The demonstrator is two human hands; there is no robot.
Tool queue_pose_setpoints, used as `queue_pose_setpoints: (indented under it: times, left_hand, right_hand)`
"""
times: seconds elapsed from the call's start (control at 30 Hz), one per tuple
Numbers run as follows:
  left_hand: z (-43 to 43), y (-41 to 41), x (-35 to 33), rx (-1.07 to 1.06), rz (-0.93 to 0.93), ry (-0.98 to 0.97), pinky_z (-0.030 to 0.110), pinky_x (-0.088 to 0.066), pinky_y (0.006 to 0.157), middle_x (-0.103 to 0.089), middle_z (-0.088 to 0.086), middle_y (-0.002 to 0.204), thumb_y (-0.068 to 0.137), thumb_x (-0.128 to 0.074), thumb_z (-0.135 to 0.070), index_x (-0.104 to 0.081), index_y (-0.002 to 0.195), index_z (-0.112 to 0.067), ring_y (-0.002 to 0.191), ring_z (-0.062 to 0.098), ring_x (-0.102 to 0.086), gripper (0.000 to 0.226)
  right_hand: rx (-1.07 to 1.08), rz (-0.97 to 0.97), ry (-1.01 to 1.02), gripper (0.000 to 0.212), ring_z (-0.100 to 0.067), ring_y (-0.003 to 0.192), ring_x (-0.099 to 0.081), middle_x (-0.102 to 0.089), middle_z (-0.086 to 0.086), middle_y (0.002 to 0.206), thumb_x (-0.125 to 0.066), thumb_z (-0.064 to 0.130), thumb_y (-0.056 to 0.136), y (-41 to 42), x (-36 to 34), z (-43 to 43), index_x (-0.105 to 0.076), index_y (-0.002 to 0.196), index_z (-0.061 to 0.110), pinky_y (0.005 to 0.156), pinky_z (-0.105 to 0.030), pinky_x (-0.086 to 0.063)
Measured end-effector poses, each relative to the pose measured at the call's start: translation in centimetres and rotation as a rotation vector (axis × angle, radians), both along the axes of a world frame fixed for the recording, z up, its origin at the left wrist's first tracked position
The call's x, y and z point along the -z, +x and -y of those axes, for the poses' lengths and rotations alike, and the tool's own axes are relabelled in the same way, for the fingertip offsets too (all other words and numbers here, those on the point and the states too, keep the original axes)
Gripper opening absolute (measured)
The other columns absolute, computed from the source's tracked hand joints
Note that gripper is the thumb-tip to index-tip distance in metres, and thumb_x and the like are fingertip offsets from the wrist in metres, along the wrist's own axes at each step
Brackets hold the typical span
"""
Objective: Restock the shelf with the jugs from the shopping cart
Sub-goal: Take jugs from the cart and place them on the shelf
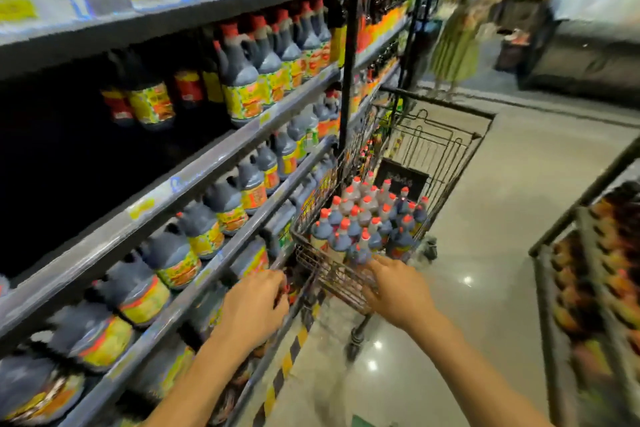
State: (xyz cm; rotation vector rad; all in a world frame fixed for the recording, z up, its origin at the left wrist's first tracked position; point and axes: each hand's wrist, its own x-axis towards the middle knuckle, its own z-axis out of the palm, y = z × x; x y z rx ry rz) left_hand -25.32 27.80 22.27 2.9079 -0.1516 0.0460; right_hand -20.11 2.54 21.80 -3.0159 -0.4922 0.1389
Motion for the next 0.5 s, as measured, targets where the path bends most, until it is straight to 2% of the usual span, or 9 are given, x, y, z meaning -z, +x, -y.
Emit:
queue_pose_setpoints:
  times: [0.1,0.2,0.33,0.5]
  left_hand:
    - [5.1,3.3,0.3,0.095,-0.028,0.032,0.032,-0.042,0.065,-0.056,-0.005,0.093,0.098,-0.046,-0.036,-0.053,0.099,-0.026,0.09,0.019,-0.059,0.013]
    - [10.9,6.6,1.1,0.174,-0.049,0.035,0.034,-0.036,0.062,-0.051,-0.005,0.09,0.097,-0.045,-0.038,-0.047,0.091,-0.027,0.091,0.019,-0.058,0.013]
    - [18.7,10.8,3.1,0.259,-0.068,0.022,0.036,-0.044,0.069,-0.059,-0.002,0.098,0.095,-0.047,-0.039,-0.054,0.097,-0.024,0.096,0.022,-0.061,0.016]
    - [27.5,15.4,4.3,0.342,-0.104,0.029,0.033,-0.037,0.066,-0.061,-0.001,0.1,0.096,-0.047,-0.036,-0.057,0.103,-0.022,0.095,0.021,-0.06,0.018]
  right_hand:
    - [0.11,-0.03,0.03,0.036,-0.033,0.106,-0.063,-0.064,-0.007,0.115,-0.052,0.038,0.09,1.1,1.1,5.9,-0.059,0.121,0.02,0.08,-0.042,-0.054]
    - [0.205,-0.044,0.07,0.034,-0.034,0.108,-0.063,-0.065,-0.007,0.119,-0.048,0.038,0.095,2.4,1.4,12.0,-0.058,0.122,0.02,0.083,-0.042,-0.055]
    - [0.285,-0.02,0.054,0.034,-0.031,0.11,-0.063,-0.067,-0.004,0.119,-0.046,0.036,0.097,4.0,1.8,20.2,-0.06,0.126,0.023,0.084,-0.04,-0.055]
    - [0.379,-0.022,0.035,0.035,-0.03,0.109,-0.064,-0.066,-0.005,0.121,-0.047,0.036,0.1,6.2,2.5,28.6,-0.059,0.128,0.019,0.082,-0.04,-0.054]
